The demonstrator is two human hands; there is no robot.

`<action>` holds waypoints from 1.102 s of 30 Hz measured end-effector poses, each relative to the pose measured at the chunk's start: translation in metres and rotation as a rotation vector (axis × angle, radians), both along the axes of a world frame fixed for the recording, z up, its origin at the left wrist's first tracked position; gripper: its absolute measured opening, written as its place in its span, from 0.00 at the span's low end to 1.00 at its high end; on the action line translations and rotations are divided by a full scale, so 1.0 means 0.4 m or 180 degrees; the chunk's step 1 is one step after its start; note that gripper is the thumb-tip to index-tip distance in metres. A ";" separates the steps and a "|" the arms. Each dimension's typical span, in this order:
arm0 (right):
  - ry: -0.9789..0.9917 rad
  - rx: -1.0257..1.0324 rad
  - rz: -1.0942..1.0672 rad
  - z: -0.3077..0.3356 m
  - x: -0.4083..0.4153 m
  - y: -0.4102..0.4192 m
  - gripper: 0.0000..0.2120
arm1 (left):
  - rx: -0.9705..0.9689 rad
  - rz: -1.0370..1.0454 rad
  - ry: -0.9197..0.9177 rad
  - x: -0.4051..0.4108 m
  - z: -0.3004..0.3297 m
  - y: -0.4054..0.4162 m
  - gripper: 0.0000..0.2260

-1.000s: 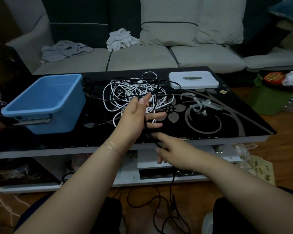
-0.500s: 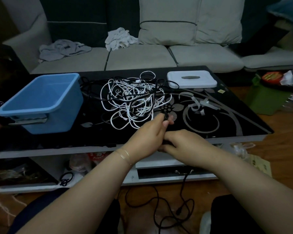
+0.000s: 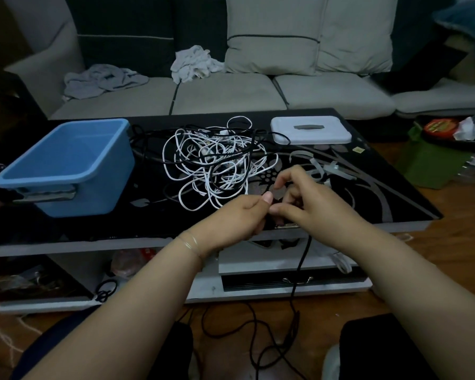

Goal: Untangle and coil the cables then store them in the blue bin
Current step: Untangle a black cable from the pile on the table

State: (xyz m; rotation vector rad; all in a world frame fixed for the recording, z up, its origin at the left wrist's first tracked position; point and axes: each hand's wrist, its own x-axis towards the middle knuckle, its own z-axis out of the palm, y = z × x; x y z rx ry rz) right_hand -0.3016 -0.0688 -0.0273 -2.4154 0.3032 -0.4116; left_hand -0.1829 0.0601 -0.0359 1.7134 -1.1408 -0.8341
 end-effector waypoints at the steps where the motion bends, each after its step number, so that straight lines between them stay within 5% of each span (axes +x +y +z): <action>1: 0.0002 -0.0134 -0.0072 -0.002 0.000 -0.003 0.13 | 0.0048 -0.0073 0.0287 -0.003 0.002 0.001 0.23; 6: -0.0461 -0.0081 -0.0164 -0.026 0.009 -0.011 0.15 | -0.0126 -0.0327 0.1365 -0.013 0.009 0.010 0.22; 13: -0.1298 0.1429 -0.0251 -0.065 0.053 0.020 0.16 | -0.0512 -0.0220 0.2475 -0.028 0.010 0.001 0.16; 21: -0.1151 0.3207 -0.0626 -0.084 0.096 0.048 0.15 | -0.1018 0.0219 0.3327 -0.007 0.030 -0.005 0.22; 33: 0.0282 0.2486 0.0124 -0.104 0.079 0.111 0.10 | -0.1890 0.0939 0.2649 0.045 0.060 0.029 0.12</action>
